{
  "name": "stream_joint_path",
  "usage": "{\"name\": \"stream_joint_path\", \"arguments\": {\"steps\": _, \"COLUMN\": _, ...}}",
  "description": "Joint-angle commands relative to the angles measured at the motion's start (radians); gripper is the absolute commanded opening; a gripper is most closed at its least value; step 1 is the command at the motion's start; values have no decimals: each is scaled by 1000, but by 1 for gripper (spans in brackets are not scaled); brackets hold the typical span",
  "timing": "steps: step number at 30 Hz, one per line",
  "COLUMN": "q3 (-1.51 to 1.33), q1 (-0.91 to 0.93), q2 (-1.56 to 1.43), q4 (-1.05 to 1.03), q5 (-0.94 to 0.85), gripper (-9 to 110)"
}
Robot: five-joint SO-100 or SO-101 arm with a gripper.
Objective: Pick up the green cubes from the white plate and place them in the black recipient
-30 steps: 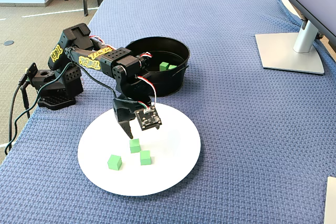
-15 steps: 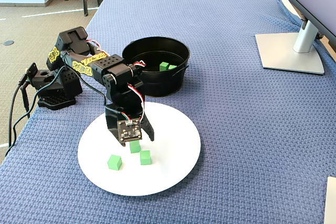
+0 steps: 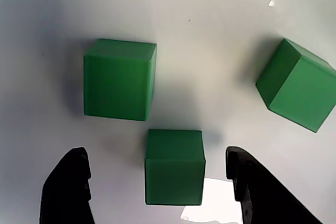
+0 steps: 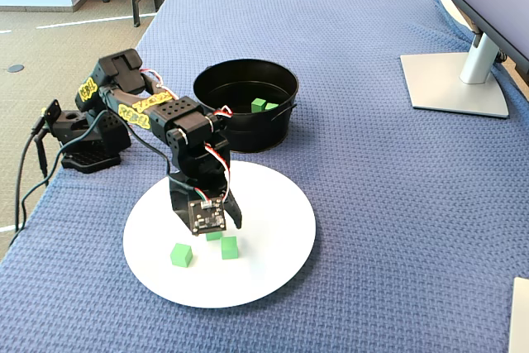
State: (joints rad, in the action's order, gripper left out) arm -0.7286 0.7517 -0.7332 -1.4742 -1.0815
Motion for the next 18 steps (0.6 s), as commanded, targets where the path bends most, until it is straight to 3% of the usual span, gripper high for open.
{"name": "stream_joint_path", "arguments": {"steps": 1, "q3": 44, "q1": -5, "q2": -11, "q4": 23, "q5": -14, "gripper": 24}}
{"name": "stream_joint_path", "arguments": {"steps": 5, "q3": 44, "q1": -3, "q2": -11, "q4": 23, "q5": -11, "gripper": 20}}
{"name": "stream_joint_path", "arguments": {"steps": 8, "q3": 40, "q1": -5, "q2": -14, "q4": 37, "q5": 9, "gripper": 0}}
{"name": "stream_joint_path", "arguments": {"steps": 18, "q3": 15, "q1": -2, "q2": -35, "q4": 48, "q5": 8, "gripper": 0}}
